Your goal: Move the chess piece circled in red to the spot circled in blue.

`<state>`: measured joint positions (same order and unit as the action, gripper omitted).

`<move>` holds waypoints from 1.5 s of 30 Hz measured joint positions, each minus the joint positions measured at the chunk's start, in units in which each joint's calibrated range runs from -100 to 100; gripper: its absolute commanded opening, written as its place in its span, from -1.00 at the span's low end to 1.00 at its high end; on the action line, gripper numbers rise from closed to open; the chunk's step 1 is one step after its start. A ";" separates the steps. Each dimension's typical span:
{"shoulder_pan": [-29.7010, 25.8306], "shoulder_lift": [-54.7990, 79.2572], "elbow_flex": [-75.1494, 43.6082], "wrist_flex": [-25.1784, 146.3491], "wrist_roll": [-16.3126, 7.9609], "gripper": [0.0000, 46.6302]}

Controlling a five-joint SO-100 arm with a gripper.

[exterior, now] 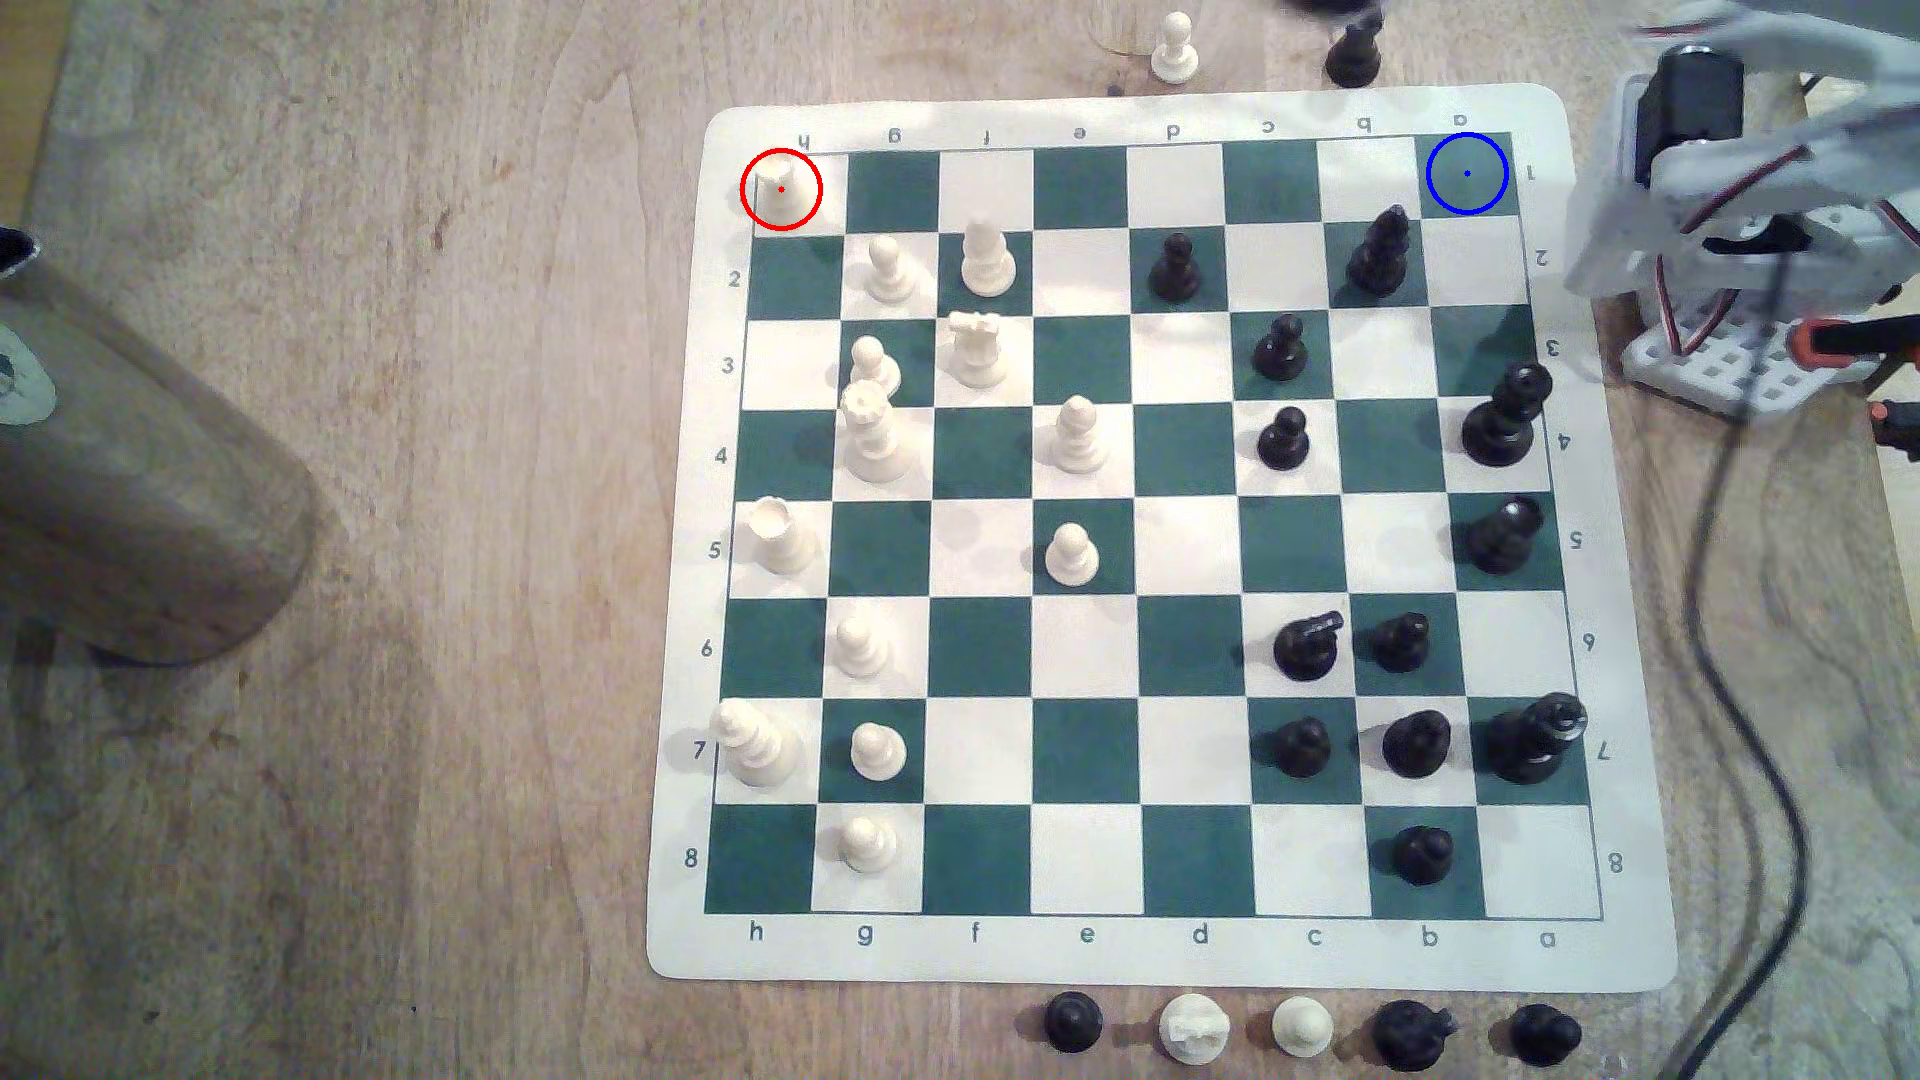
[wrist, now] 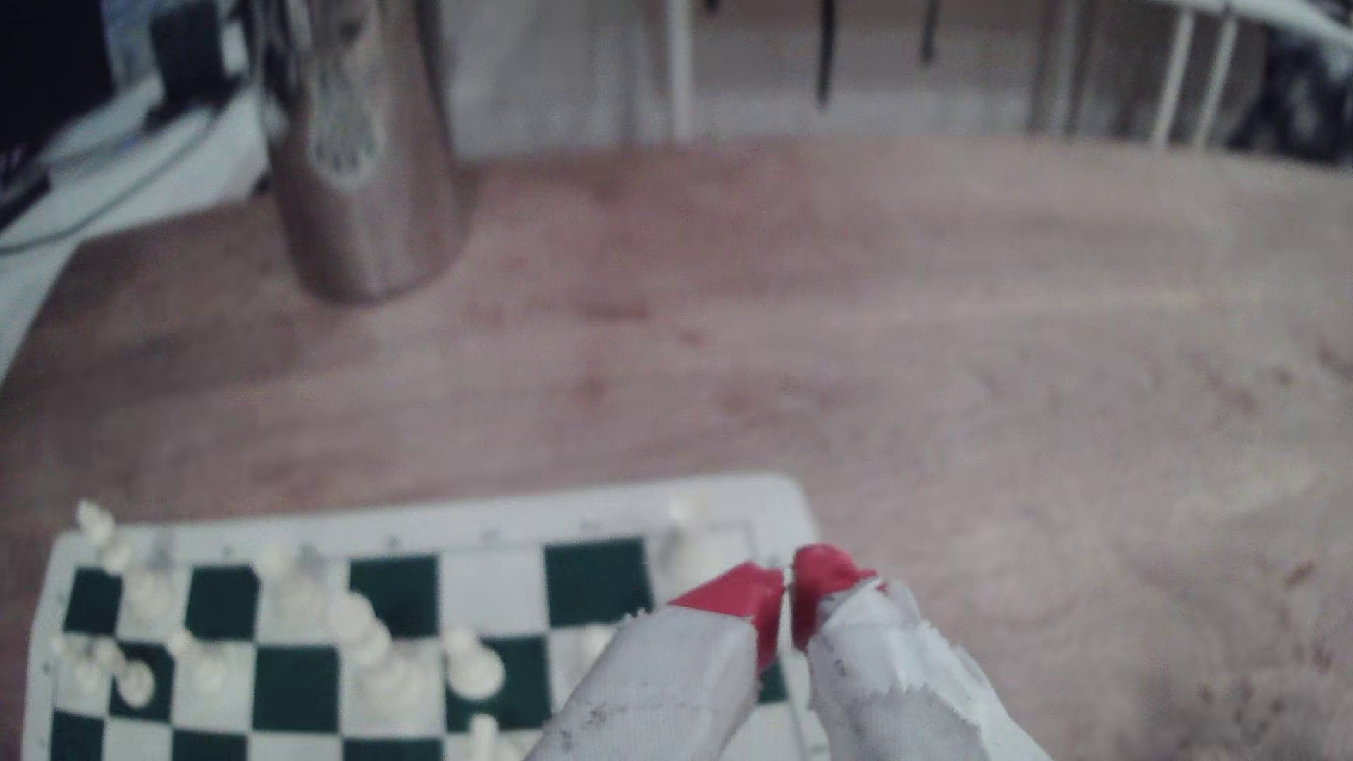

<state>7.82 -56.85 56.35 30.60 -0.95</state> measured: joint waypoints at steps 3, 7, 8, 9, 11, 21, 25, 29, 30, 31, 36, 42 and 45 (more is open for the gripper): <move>-0.96 10.39 -3.80 -2.71 -2.83 -0.93; -0.96 20.70 -8.86 -5.58 -5.86 -0.93; -0.96 22.54 -9.40 -6.06 -6.25 -0.93; -0.96 24.21 -9.94 -6.53 -6.74 -0.93; -0.88 28.49 -12.29 -7.49 -7.67 -0.93; -1.47 46.25 -24.13 -9.48 -9.96 -0.62; -1.47 53.54 -31.45 -8.21 -12.36 -0.56; -1.40 60.24 -37.69 -7.73 -13.53 -0.49; -1.40 61.00 -38.32 -7.73 -13.63 -0.47; -1.40 61.92 -39.31 -7.33 -13.77 -0.46; -1.40 69.88 -47.99 -5.10 -15.04 -0.41; -1.11 75.07 -54.13 -5.10 -15.29 -0.32; -0.15 76.08 -55.31 -5.10 -15.29 -0.31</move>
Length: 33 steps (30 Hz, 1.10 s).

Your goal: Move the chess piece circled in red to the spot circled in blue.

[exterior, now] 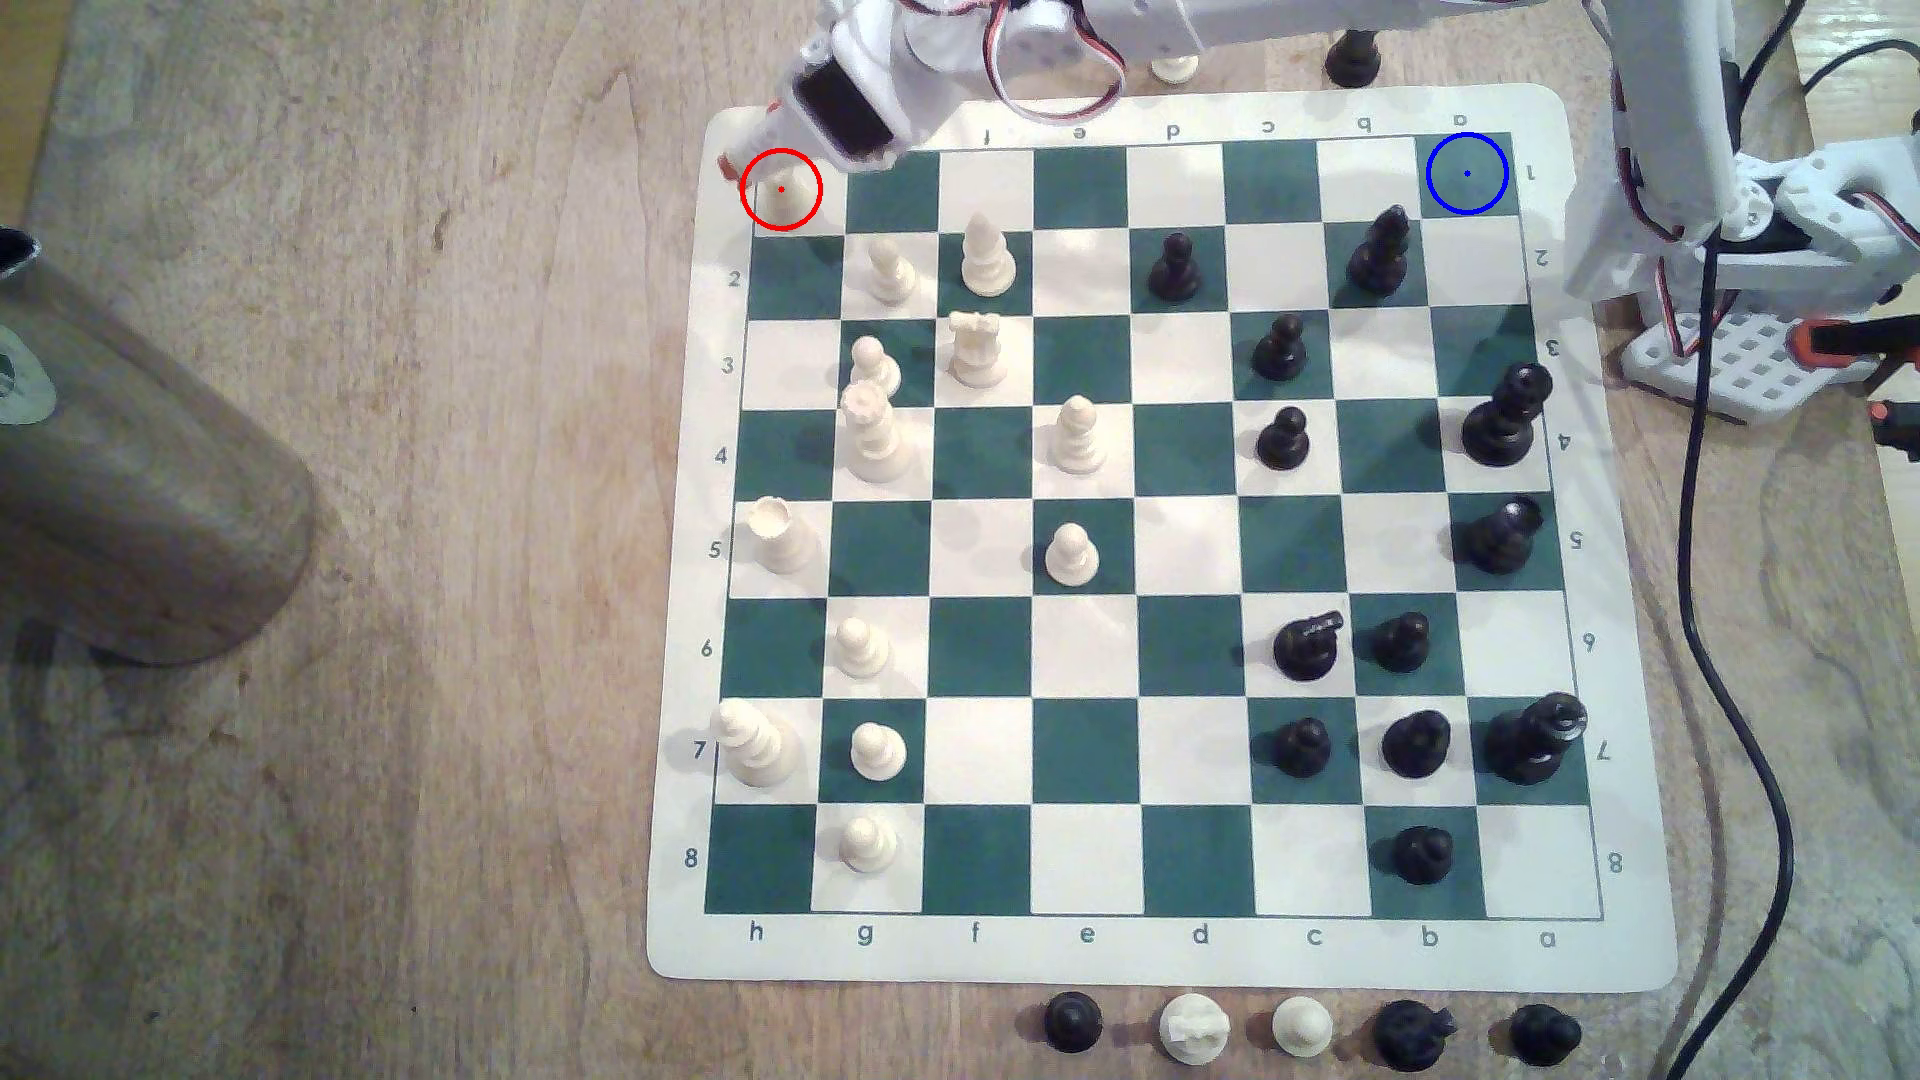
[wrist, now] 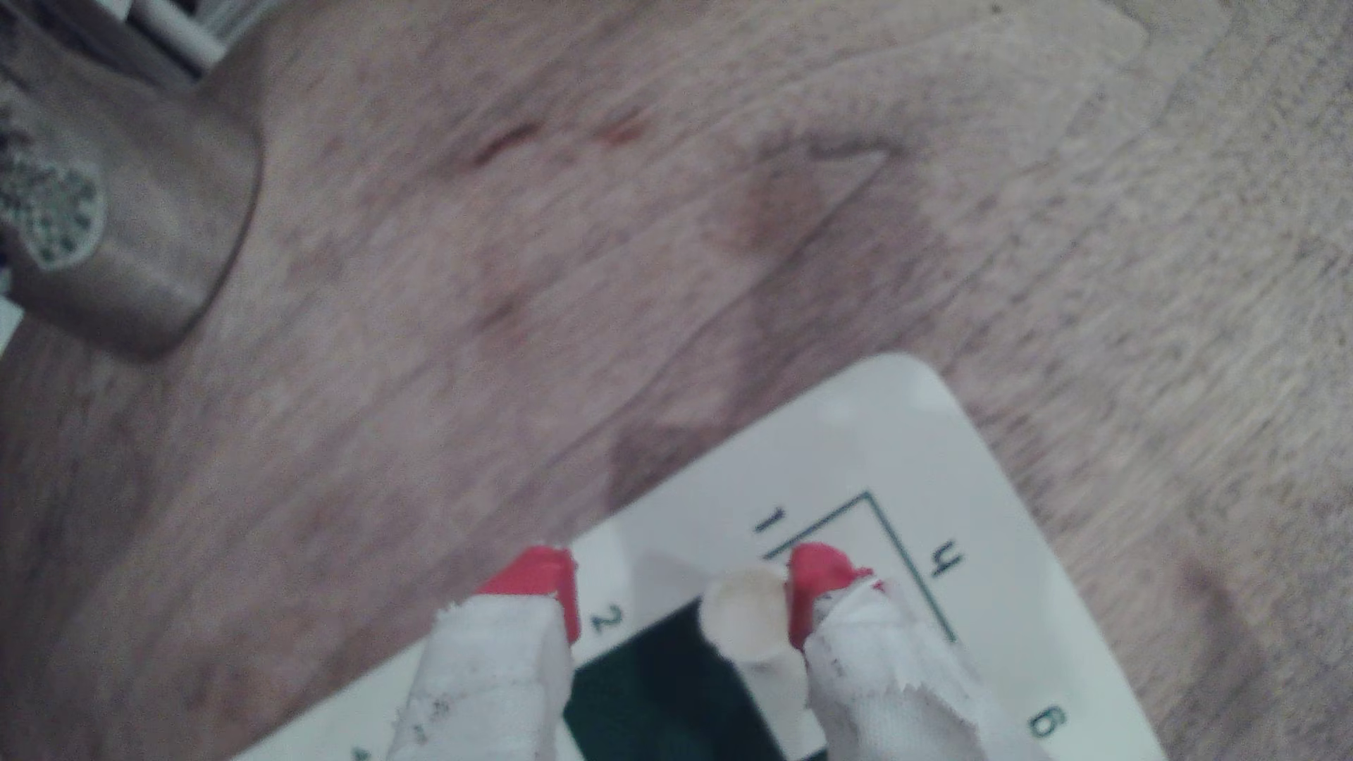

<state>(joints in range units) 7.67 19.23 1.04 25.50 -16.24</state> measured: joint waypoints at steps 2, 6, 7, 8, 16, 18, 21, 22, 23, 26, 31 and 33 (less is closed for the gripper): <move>1.03 0.84 -0.90 0.00 0.34 -0.31; 2.14 1.42 -0.90 0.00 0.78 -0.33; 2.29 1.84 -1.17 0.00 0.78 -0.33; 2.36 2.43 -1.17 0.00 0.78 -0.33; 0.66 6.37 -3.62 0.00 0.93 -0.32; 0.66 6.70 -3.98 0.00 0.93 -0.32; 0.66 6.70 -4.07 0.00 0.93 -0.32; 0.66 6.70 -4.07 0.00 0.93 -0.32; 0.66 6.70 -4.07 0.24 0.93 -0.32; 0.66 6.70 -4.07 0.32 0.93 -0.32; 0.66 6.70 -4.07 0.32 0.93 -0.33; 0.66 6.70 -4.07 0.32 0.93 -0.33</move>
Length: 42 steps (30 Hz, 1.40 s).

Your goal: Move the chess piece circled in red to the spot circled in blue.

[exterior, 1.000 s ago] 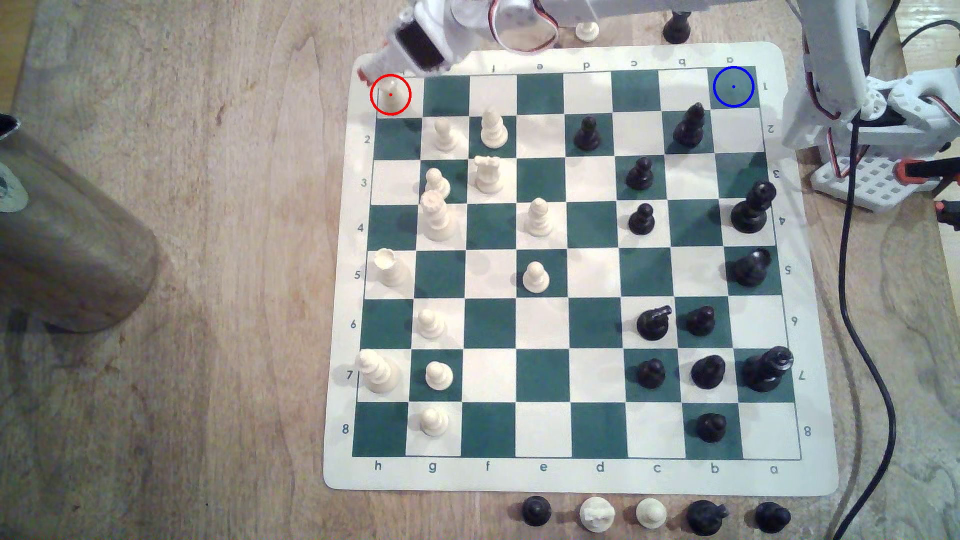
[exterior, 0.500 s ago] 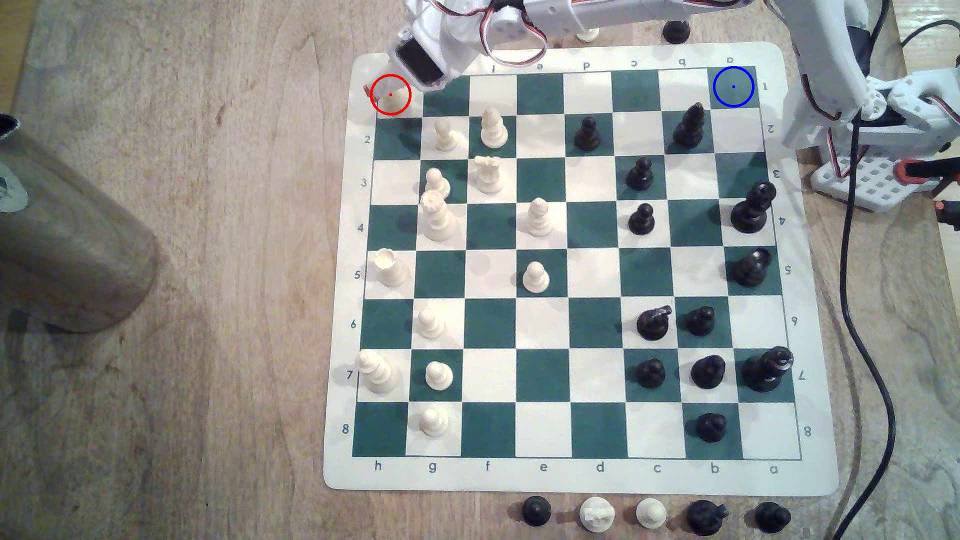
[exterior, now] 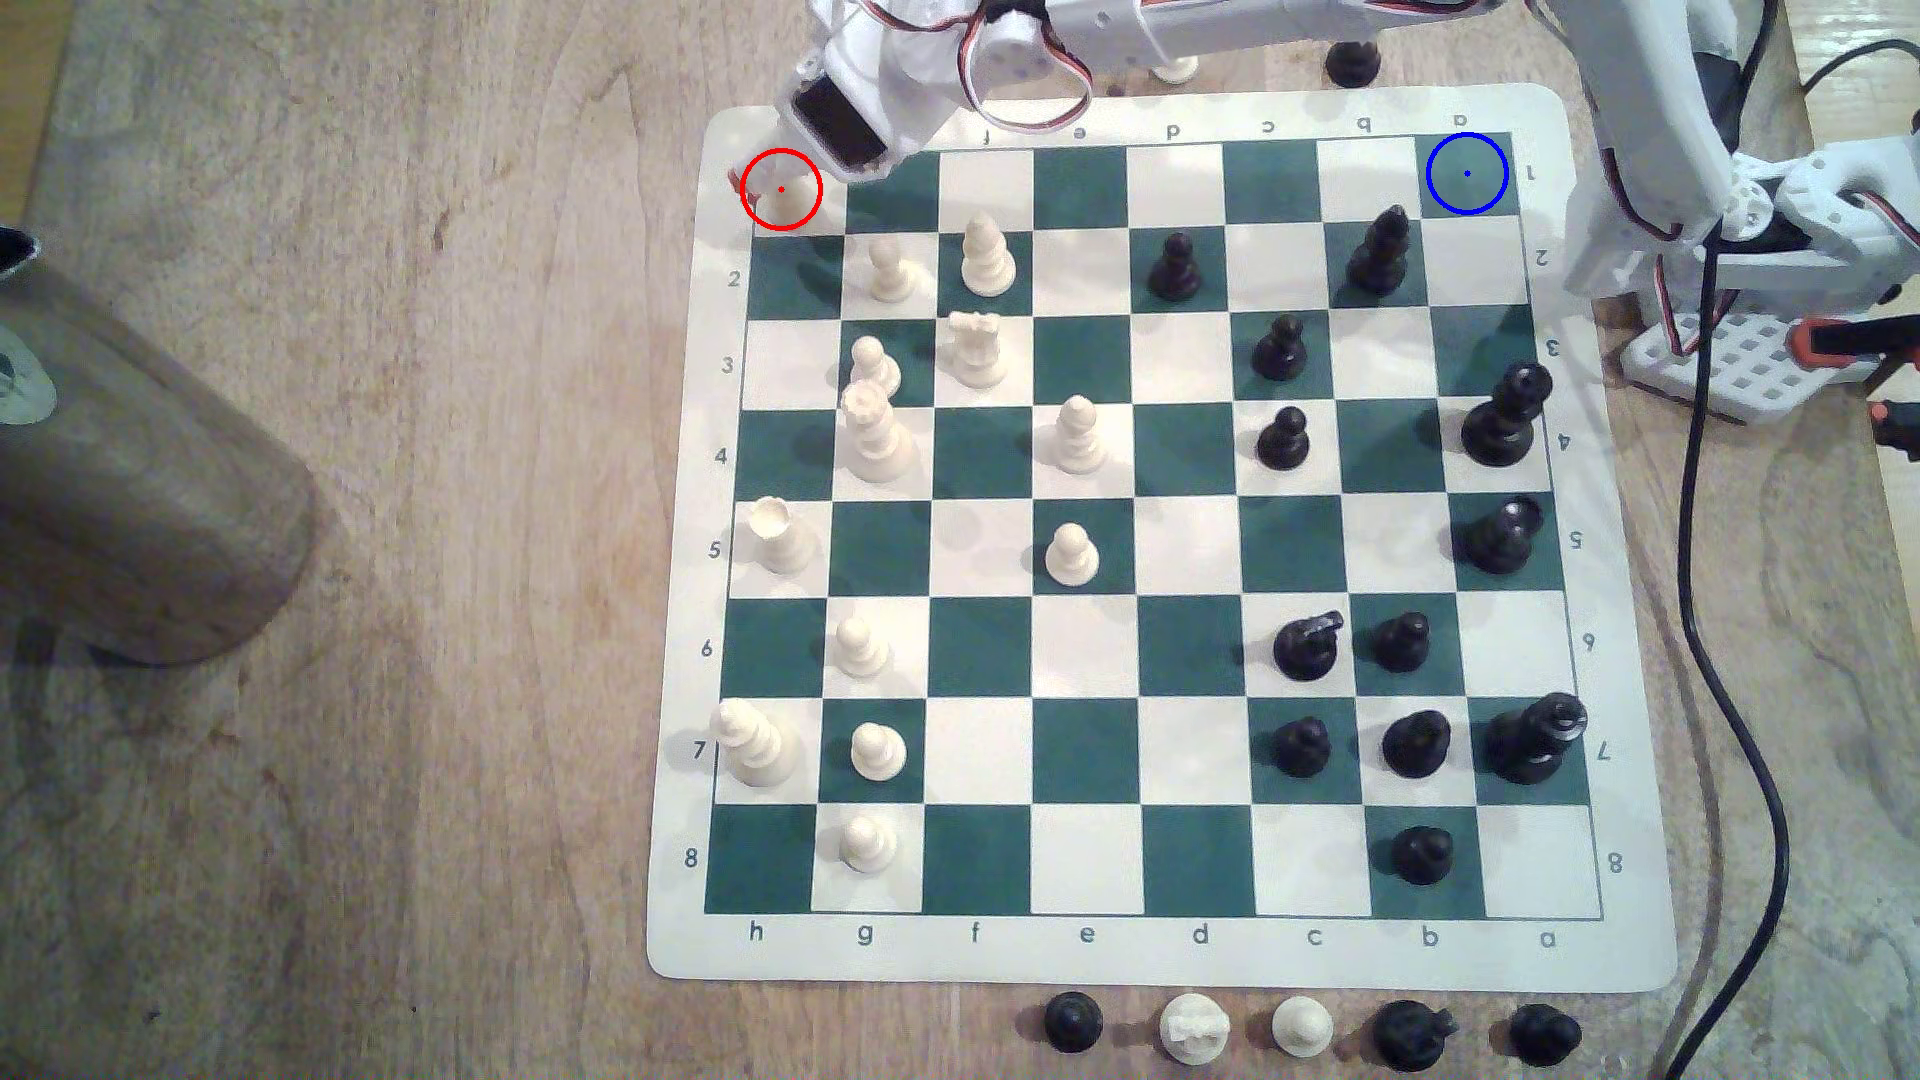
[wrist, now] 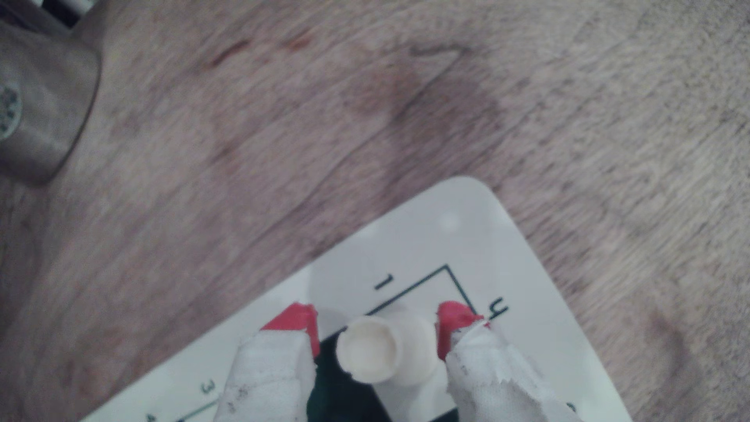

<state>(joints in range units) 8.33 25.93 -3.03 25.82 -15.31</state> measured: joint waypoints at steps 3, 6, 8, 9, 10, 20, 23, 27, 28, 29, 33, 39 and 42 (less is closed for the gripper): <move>0.00 0.00 0.00 0.00 0.00 -0.34; 0.00 0.00 0.00 0.00 0.00 -0.34; 0.00 0.50 0.00 0.00 0.00 -0.34; 0.00 1.17 0.00 0.00 0.00 -0.34; 0.00 1.42 0.00 0.00 0.00 -0.34; -0.74 1.59 0.00 0.00 -0.24 -0.38; -0.74 1.59 0.00 0.00 -0.24 -0.48; -0.74 1.59 0.00 0.00 -0.24 -0.72; -0.74 1.59 0.00 0.00 -0.24 -0.81; -0.74 1.59 0.00 0.00 -0.24 -0.94; -0.74 1.59 0.00 0.00 -0.24 -0.99; -0.74 1.68 -1.63 0.24 -0.24 -0.99; -0.74 1.68 -4.61 1.83 -0.20 -0.99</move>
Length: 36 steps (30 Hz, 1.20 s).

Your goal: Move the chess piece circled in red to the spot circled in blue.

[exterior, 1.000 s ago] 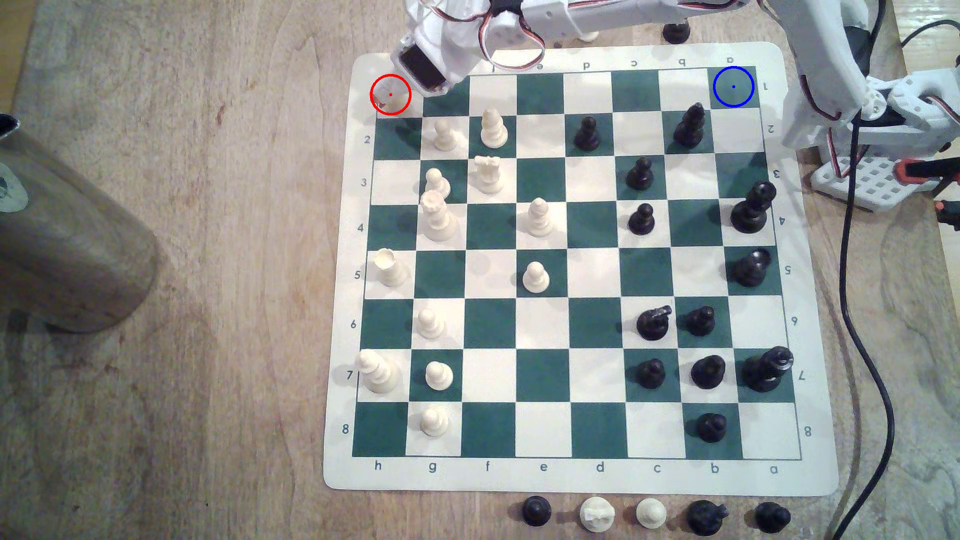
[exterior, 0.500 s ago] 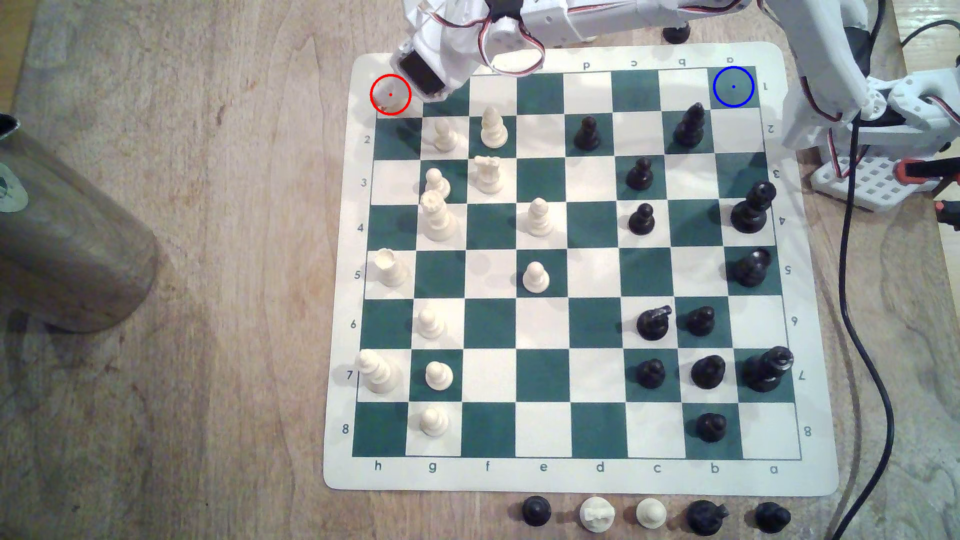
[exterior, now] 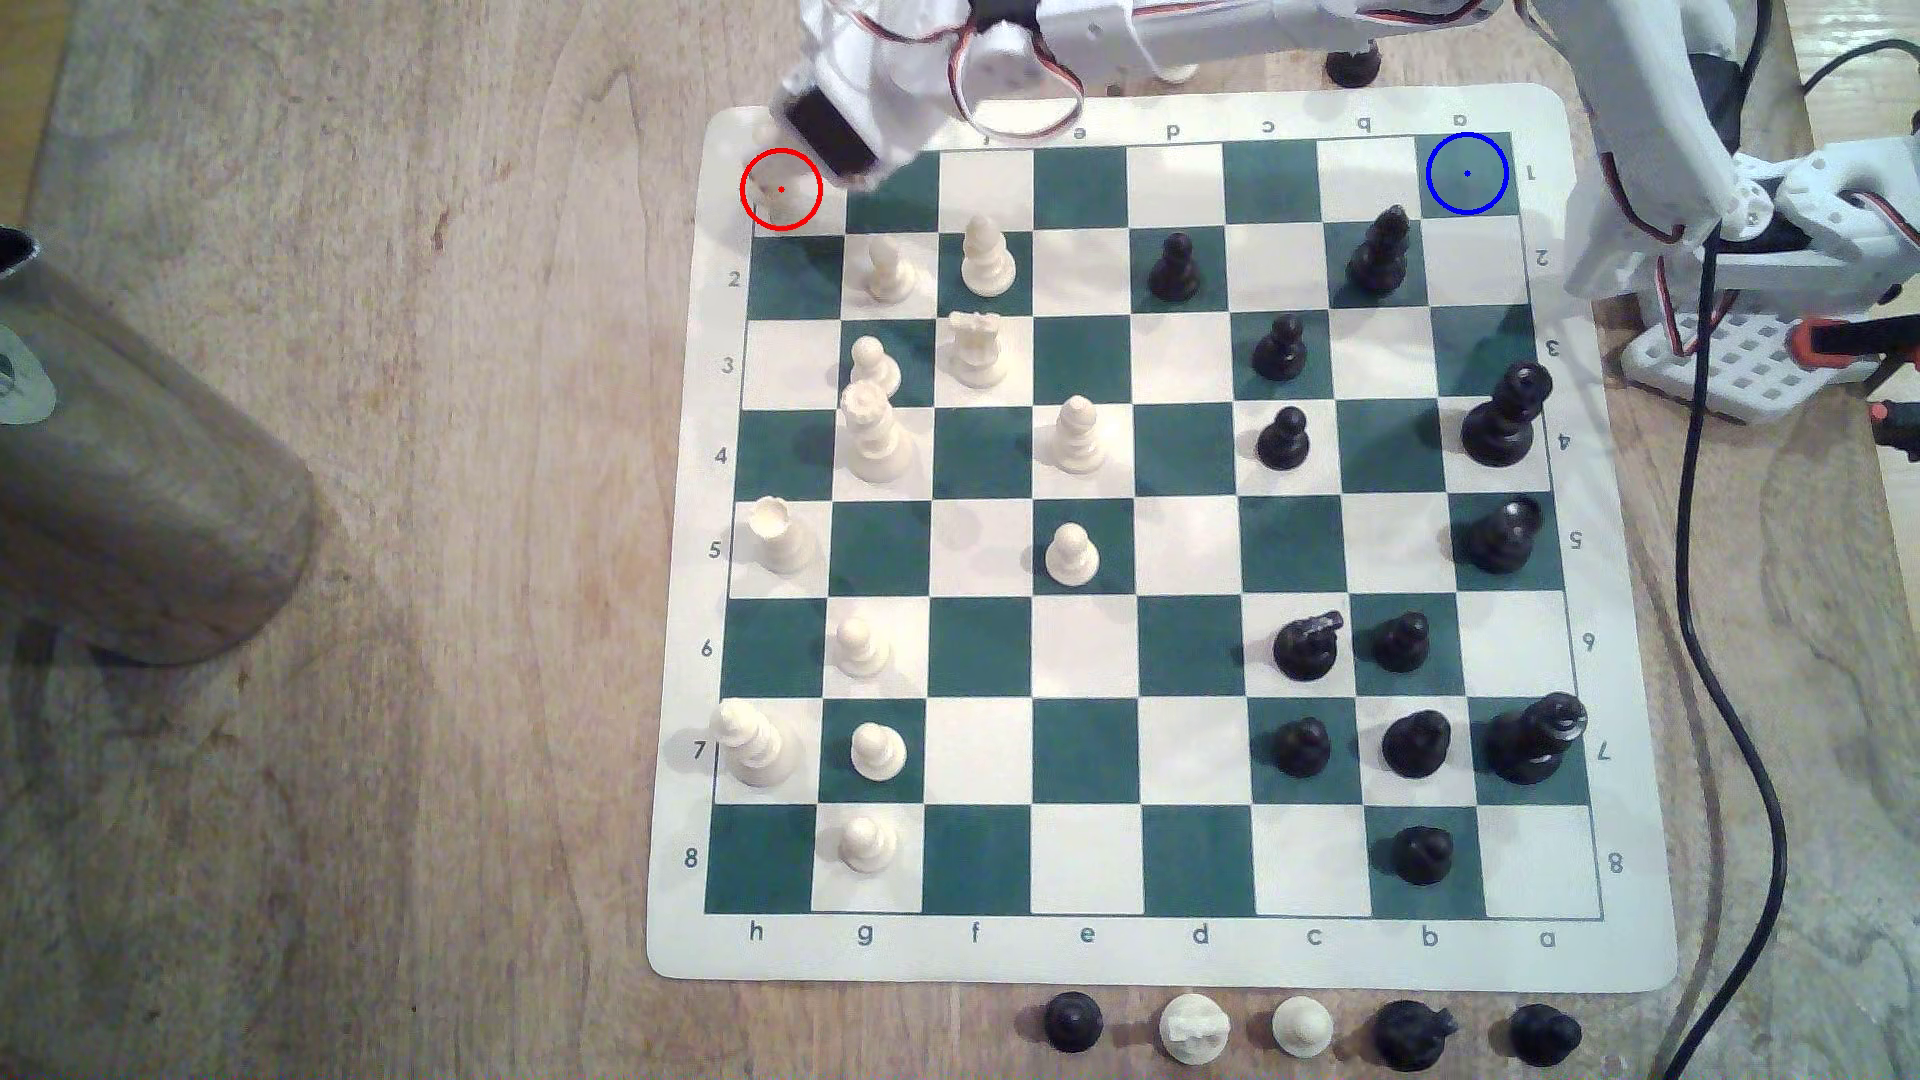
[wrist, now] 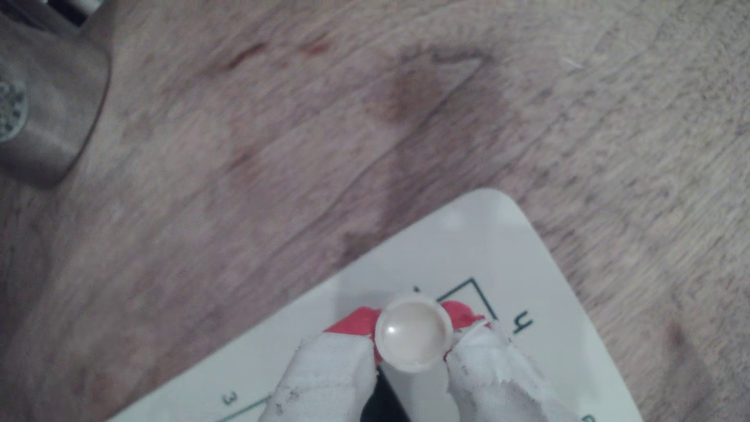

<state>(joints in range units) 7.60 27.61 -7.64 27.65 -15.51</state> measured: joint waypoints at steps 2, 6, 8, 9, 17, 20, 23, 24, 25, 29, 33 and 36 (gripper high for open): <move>0.00 0.00 -3.16 1.99 0.39 -0.99; 1.25 -3.69 -3.34 6.14 0.59 -0.99; 2.06 -7.37 -1.17 7.49 0.83 -0.99; 2.36 -9.64 0.81 8.21 0.98 -0.99; 1.99 -31.50 17.98 21.91 3.32 -0.99; 1.77 -37.70 19.61 27.57 3.42 -0.99; 2.43 -41.56 21.78 29.40 3.37 -0.99; 2.58 -44.83 25.12 29.96 3.37 -0.99; 2.65 -46.25 26.66 29.96 3.37 -0.99; 2.95 -56.81 38.50 29.96 4.25 -0.99; 5.09 -68.79 52.78 29.96 5.52 -0.99; 5.75 -75.07 61.09 29.32 6.54 -0.99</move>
<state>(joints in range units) 13.35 -47.47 53.46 56.97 -8.96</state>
